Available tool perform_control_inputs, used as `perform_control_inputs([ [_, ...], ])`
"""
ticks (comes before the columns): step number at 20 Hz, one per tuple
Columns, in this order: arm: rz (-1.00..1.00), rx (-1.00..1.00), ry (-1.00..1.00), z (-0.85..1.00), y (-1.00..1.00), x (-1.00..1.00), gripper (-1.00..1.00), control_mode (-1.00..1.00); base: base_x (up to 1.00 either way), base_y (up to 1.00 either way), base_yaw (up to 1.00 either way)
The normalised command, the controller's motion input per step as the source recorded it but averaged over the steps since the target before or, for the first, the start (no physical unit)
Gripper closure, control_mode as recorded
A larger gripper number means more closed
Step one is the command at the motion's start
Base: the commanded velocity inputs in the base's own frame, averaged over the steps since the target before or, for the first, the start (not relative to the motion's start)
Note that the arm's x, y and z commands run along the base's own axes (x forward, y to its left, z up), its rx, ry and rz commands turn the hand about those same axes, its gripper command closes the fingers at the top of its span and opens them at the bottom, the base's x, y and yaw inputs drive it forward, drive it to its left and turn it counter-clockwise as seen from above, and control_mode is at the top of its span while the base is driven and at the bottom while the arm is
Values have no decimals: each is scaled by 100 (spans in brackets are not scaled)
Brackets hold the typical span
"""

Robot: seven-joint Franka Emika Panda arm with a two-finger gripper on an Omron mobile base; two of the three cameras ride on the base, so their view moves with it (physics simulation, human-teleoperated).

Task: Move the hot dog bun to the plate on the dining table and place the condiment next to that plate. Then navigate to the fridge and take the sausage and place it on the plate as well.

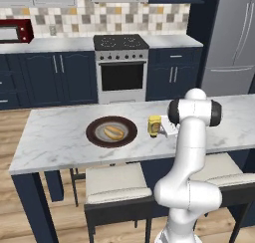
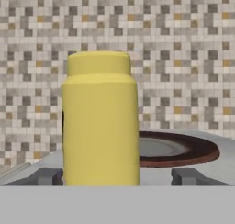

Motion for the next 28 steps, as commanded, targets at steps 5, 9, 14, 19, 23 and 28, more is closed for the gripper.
perform_control_inputs([
  [5, 0, 0, 0, 0, -11, 0, -100, -100, 0, 0, 0],
  [9, 0, 0, 0, 5, -30, 0, -100, -100, 0, 0, 0],
  [14, -2, 0, -3, 18, -42, -17, -100, -100, 0, 0, 0],
  [19, -8, 0, -10, 43, -22, -41, -100, -100, 0, 0, 0],
  [23, -7, 0, -19, 56, 0, -62, -100, -100, 0, 0, 0],
  [28, -5, 0, -23, 58, 8, -65, -100, -100, 0, 0, 0],
])
